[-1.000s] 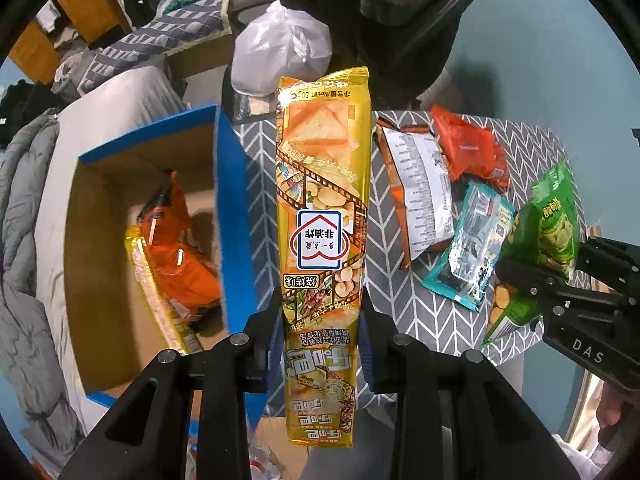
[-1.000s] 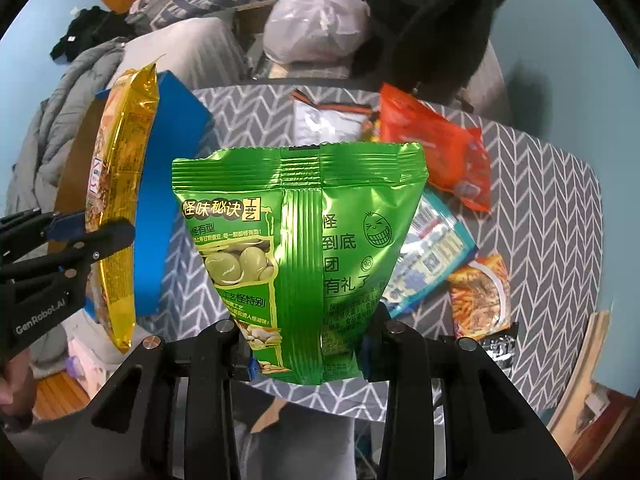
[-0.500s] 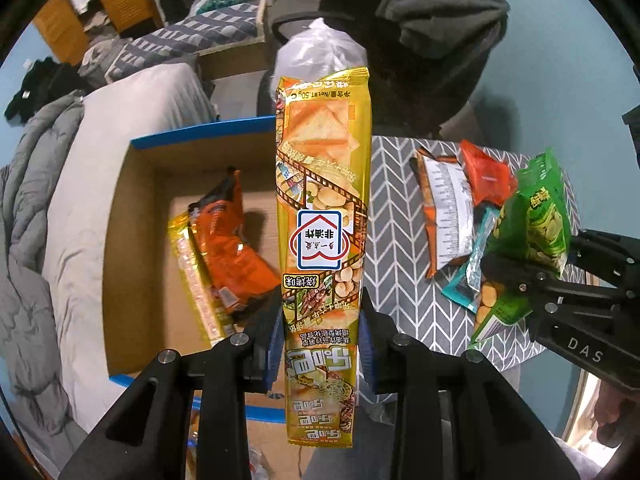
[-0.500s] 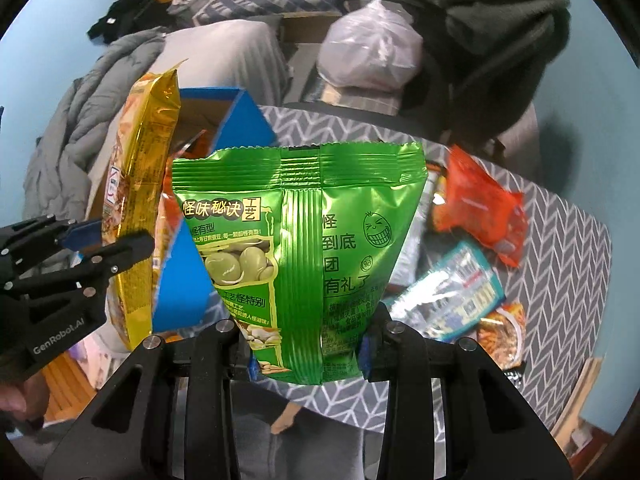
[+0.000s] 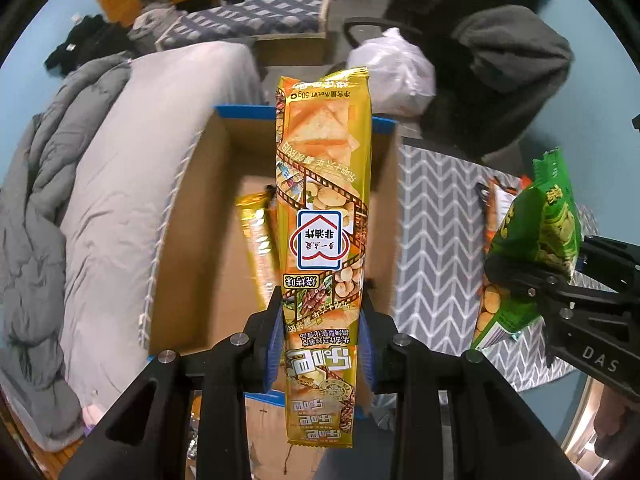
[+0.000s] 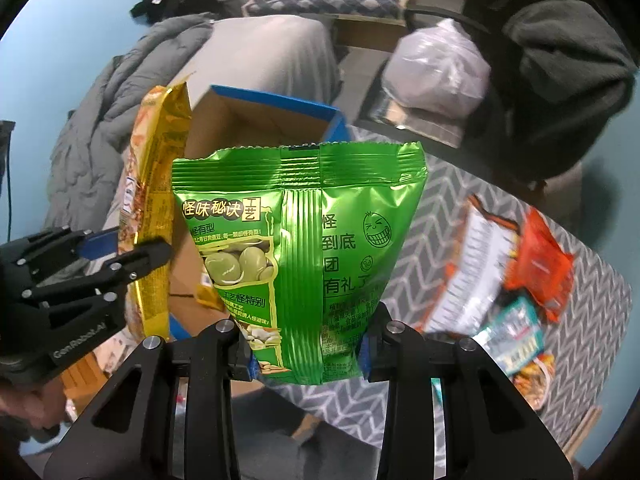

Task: Organize snacks
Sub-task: 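Carry the yellow stick and green bag with both tools over the box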

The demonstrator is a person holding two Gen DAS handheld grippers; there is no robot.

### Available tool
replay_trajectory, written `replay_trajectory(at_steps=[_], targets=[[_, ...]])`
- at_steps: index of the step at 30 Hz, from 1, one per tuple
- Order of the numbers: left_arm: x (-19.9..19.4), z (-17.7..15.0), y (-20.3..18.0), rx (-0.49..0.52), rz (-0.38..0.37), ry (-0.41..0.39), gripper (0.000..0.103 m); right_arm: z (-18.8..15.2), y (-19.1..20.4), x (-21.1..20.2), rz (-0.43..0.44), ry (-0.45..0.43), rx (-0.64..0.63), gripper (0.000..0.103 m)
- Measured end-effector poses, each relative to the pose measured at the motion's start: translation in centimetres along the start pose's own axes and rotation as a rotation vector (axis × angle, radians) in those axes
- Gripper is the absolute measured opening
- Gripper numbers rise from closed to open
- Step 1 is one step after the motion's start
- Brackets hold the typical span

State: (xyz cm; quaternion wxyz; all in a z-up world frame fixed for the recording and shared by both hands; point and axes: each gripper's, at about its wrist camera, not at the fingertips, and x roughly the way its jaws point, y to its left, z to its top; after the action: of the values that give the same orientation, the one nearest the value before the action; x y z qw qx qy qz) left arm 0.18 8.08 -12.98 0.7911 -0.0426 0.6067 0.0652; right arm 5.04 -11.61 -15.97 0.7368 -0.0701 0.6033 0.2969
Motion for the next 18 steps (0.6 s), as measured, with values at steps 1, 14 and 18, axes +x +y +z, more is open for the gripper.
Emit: replay_trajectory(at_steps=[1,14,18], targets=[[0.1,0.0,0.5,-0.008,0.007,-0.002,0.032,0.3,0.4,0.3,0.009,0.001,-0.006,0.034],[2.5,0.9,6.2,-0.09,0.055,0.007,0.032,4.8,6.1,5.2,0.097,0.043,-0.09,0.034],[3.8,1.4,7.3,-0.1,0.055,0.015,0.032,5.6,7.4,7.4,0.108,0.08,-0.092,0.034]])
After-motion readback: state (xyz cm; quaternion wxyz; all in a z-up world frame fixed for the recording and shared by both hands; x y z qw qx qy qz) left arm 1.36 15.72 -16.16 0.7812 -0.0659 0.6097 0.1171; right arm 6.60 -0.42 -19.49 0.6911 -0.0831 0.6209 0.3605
